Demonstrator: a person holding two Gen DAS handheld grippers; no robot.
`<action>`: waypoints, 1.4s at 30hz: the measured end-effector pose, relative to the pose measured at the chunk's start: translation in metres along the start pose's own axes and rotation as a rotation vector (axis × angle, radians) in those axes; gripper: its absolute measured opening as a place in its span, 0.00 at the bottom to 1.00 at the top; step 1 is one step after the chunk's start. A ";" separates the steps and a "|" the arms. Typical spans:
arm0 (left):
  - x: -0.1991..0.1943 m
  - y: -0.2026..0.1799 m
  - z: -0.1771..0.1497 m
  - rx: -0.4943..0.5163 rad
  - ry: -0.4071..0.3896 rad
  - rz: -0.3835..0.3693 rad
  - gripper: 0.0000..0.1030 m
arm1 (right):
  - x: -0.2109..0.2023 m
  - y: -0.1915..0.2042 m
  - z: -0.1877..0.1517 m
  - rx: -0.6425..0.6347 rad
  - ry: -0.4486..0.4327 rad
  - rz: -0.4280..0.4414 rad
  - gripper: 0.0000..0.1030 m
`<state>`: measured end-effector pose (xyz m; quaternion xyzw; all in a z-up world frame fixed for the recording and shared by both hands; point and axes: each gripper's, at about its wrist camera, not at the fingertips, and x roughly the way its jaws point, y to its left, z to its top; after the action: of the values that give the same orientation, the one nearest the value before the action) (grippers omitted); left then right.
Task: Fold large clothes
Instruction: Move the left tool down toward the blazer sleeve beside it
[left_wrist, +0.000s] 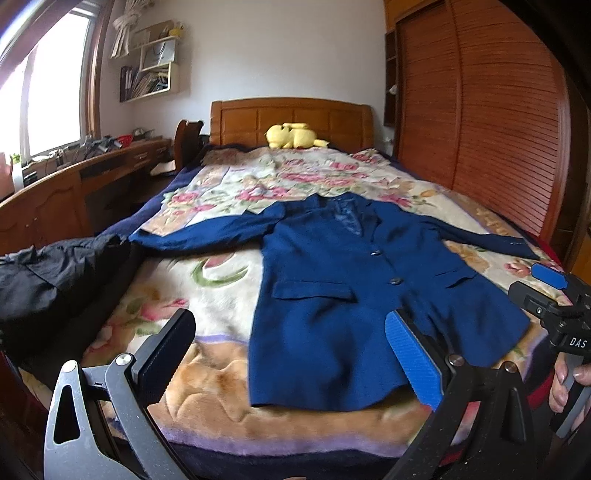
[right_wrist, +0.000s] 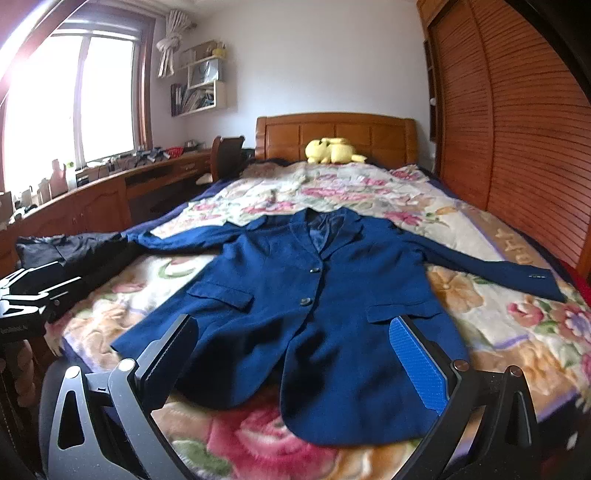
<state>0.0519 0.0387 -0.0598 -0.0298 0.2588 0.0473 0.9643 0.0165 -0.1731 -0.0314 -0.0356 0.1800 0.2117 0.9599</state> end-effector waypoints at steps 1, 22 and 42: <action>0.004 0.003 -0.001 -0.004 0.005 0.005 1.00 | 0.006 0.000 0.001 -0.004 0.007 0.005 1.00; 0.105 0.065 0.006 -0.014 0.089 0.104 1.00 | 0.147 0.008 0.053 -0.074 -0.001 0.125 1.00; 0.234 0.143 0.060 -0.057 0.195 0.148 1.00 | 0.241 0.007 0.004 -0.154 0.174 0.154 1.00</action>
<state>0.2681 0.2030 -0.1300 -0.0427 0.3513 0.1225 0.9272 0.2188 -0.0713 -0.1149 -0.1135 0.2481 0.2940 0.9160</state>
